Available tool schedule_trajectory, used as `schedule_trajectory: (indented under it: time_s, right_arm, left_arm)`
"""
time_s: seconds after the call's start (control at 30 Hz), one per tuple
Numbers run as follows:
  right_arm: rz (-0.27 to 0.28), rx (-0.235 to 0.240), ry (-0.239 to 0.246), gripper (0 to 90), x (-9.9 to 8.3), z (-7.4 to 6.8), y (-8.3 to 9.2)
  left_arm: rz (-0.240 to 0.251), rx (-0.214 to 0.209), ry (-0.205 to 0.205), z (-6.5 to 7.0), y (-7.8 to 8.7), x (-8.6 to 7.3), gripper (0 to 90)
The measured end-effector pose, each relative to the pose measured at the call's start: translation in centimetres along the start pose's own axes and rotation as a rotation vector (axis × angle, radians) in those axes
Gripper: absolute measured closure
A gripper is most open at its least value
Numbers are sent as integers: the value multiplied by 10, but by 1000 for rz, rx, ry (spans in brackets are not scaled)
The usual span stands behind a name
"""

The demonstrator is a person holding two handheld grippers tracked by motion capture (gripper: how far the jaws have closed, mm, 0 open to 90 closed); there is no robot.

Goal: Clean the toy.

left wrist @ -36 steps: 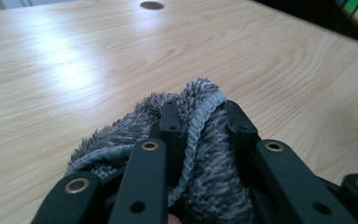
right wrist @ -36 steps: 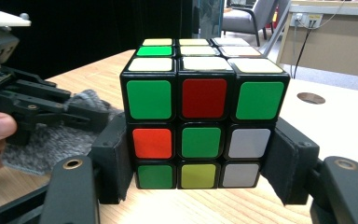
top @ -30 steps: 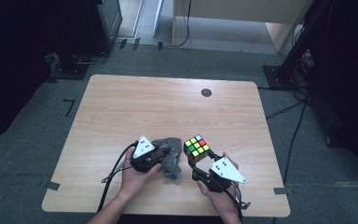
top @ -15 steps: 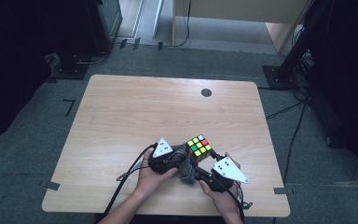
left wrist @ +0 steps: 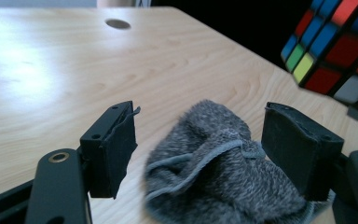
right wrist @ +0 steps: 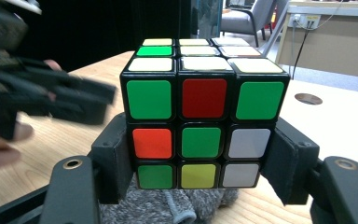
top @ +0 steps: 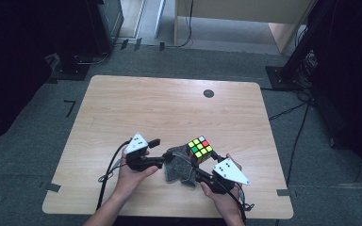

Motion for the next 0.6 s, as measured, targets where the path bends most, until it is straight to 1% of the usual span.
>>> schedule_trajectory:
  time_s: [0.07, 0.1, 0.13, 0.17, 0.2, 0.27, 0.33, 0.43, 0.53, 0.6]
  right_arm:
    - [0, 5, 3, 346, 0, -3, -1]
    - [0, 8, 6, 346, 0, -5, -2]
    - [0, 13, 7, 346, 0, -7, -3]
    - [-1, 14, 11, 346, 0, -8, -3]
    - [-2, 20, 16, 345, 0, -12, -5]
    - [-4, 25, 19, 346, 0, -15, -7]
    - [-9, 34, 24, 346, -1, -20, -9]
    - [-21, 45, 39, 346, -4, -28, -14]
    - [-32, 54, 65, 346, -8, -36, -18]
    - [-42, 62, 81, 346, -11, -44, -21]
  left_arm:
    - [17, 14, 4, -5, 12, 3, 259]
    - [33, 16, 8, -7, 20, 6, 257]
    - [43, 13, 17, -7, 24, 8, 258]
    - [67, -4, 34, -5, 32, 13, 258]
    - [79, -12, 39, -4, 36, 16, 258]
    - [91, -31, 34, 3, 41, 20, 257]
    - [90, -53, 23, 10, 42, 23, 251]
    - [83, -100, 13, 25, 41, 26, 236]
    - [66, -128, -9, 37, 38, 26, 214]
    - [41, -130, -25, 42, 34, 24, 196]
Point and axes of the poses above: each handheld gripper's, and its own axes: y roughly backward along the jaws, x roughly out of its top, z roughly to its right, the point moved 10 cm from there along -y, roughly forward along the jaws, and after that the axes turned 4 degrees about -z, right-handed, at the moved point
